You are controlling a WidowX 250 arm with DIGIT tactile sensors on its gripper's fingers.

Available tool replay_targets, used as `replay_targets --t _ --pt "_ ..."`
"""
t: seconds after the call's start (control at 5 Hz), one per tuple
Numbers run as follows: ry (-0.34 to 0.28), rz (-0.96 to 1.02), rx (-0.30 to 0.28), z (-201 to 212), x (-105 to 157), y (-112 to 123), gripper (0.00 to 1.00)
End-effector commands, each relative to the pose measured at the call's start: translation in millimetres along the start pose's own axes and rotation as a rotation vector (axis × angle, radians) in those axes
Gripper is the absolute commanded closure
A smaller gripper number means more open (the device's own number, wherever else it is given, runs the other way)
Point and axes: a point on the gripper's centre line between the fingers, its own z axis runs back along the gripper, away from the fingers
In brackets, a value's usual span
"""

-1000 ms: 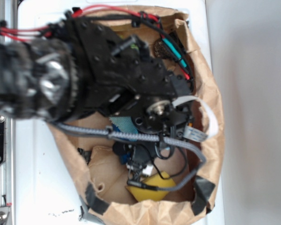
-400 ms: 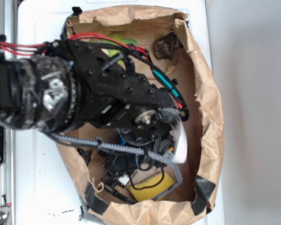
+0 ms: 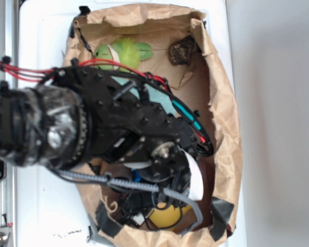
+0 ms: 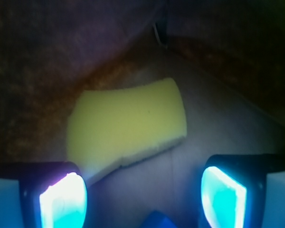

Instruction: Grab the green sponge.

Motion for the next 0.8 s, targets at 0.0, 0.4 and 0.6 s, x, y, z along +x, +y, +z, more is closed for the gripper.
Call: replay_targets --t 0.0,0.4,0.6 --pt "-0.023 -0.010 -0.072 -5.5 19.8 -16.4 0.00" --pt "-0.022 0.054 -0.203 23.9 23.8 -4.7 0.00" --pt "-0.024 0.068 -0.213 22.0 24.5 -3.7 0.00"
